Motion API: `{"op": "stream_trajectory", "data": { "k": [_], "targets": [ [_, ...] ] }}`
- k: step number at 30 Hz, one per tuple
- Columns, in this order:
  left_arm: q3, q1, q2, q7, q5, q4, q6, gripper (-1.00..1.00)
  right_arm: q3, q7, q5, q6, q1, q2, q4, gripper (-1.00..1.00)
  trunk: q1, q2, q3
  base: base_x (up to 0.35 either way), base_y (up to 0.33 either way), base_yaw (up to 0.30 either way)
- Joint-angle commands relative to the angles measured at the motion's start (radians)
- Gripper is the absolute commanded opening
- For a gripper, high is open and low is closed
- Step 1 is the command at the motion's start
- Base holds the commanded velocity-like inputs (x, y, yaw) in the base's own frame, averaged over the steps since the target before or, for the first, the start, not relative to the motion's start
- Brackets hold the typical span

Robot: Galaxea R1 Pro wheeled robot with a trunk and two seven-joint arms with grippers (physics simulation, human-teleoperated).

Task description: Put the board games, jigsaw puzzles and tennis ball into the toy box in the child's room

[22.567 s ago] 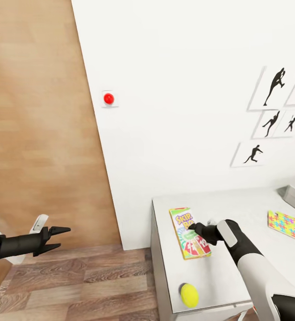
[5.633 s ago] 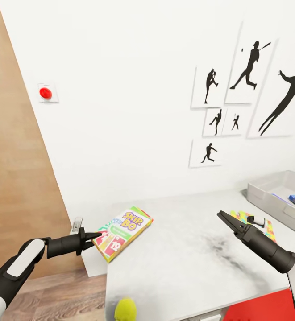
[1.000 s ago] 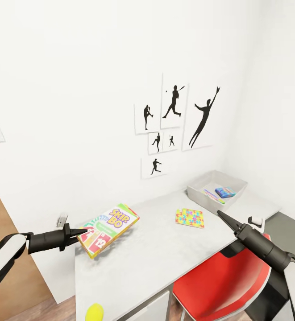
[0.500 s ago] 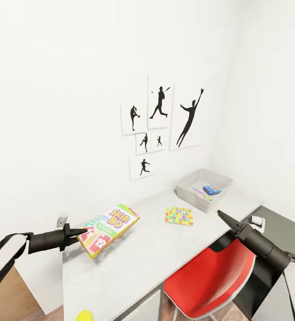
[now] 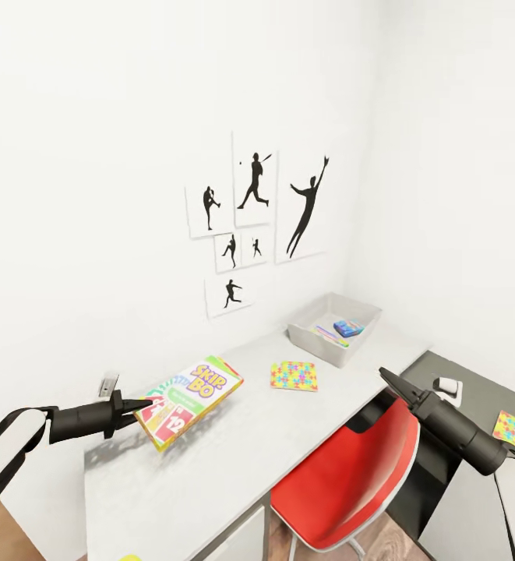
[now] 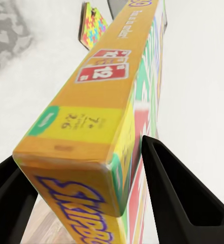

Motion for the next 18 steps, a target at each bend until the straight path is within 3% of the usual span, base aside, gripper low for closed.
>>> {"op": "stream_trajectory", "data": {
  "k": [1, 10, 14, 18],
  "targets": [
    [-0.002, -0.001, 0.001, -0.01, -0.006, 0.001, 0.0, -1.0, -0.001, 0.002, -0.002, 0.005, -0.001, 0.0, 0.0, 1.0, 0.0, -0.001, -0.001, 0.0, 0.0, -0.007],
    [-0.005, 0.0, 0.0, -0.01, -0.006, -0.048, 0.0, -1.0, -0.001, 0.0, -0.002, 0.004, -0.001, 0.001, 0.0, 1.0, 0.0, -0.001, -0.001, 0.0, 0.0, -0.01],
    [-0.005, 0.001, 0.0, -0.01, -0.006, -0.072, 0.0, -1.0, -0.001, -0.011, -0.002, 0.005, -0.001, 0.001, 0.0, 1.0, 0.0, -0.001, 0.001, 0.0, -0.023, -0.157],
    [-0.007, 0.001, 0.0, -0.01, -0.007, -0.081, 0.0, -1.0, 0.0, -0.021, -0.004, 0.005, -0.001, 0.001, 0.0, 1.0, 0.0, -0.001, 0.004, 0.0, -0.206, -0.226]
  ]
}}
